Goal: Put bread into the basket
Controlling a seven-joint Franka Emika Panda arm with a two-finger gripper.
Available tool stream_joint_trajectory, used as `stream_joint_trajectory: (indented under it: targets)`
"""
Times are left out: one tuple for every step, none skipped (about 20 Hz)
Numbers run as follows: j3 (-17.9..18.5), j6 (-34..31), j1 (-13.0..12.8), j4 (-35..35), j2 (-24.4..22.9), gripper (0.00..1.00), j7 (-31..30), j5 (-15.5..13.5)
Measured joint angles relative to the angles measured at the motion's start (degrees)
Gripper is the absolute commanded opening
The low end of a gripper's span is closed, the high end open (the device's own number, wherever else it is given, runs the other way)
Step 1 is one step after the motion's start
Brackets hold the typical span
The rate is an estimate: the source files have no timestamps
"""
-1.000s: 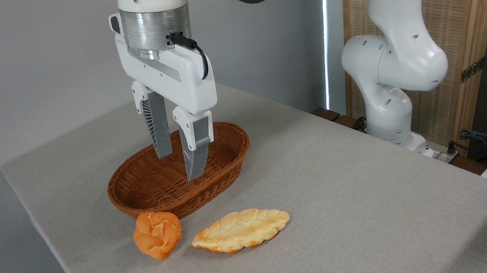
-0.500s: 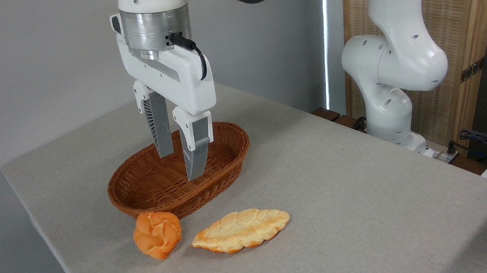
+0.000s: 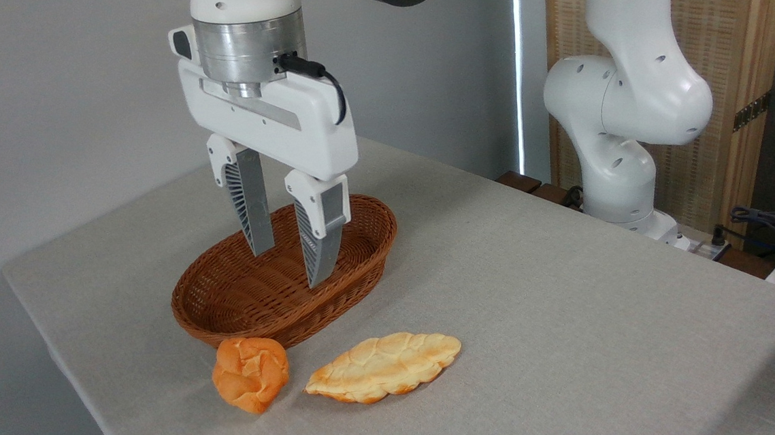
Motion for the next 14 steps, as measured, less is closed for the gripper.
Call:
stream_joint_trajectory:
  targets:
    - [0.0,0.0,0.0,-0.06,0.08,1.0,-3.14,0.0]
    - [0.0,0.0,0.0,-0.1,0.18,1.0,-6.22,0.0]
    - [-0.01,0.0,0.0,-0.11,0.36,1.0,-9.53,0.0]
    - [-0.01,0.01,-0.01,-0.11,0.55,1.0,-11.83,0.0]
    - [-0.01,0.12,-0.01,-0.11,0.79,1.0,-13.74,0.0]
    - [-0.01,0.67,-0.01,-0.11,1.04,1.0,-15.39,0.0]
    - [-0.01,1.55,-0.01,-0.11,1.35,1.0,-17.54,-0.06]
    - [-0.01,2.3,-0.01,-0.12,1.76,1.0,-20.44,-0.2]
    - [-0.01,3.25,-0.01,-0.13,2.34,1.0,-24.13,-0.46]
    - [0.0,4.34,-0.01,-0.13,3.0,1.0,-28.24,-0.56]
    - [0.0,5.28,-0.01,-0.14,3.69,1.0,-32.47,-0.59]
    - [0.0,6.01,-0.01,-0.14,4.35,1.0,-36.52,-0.59]
    - [0.0,6.62,-0.01,-0.14,4.95,1.0,-40.24,-0.59]
    - [-0.01,7.19,-0.01,-0.14,5.47,1.0,-43.34,-0.59]
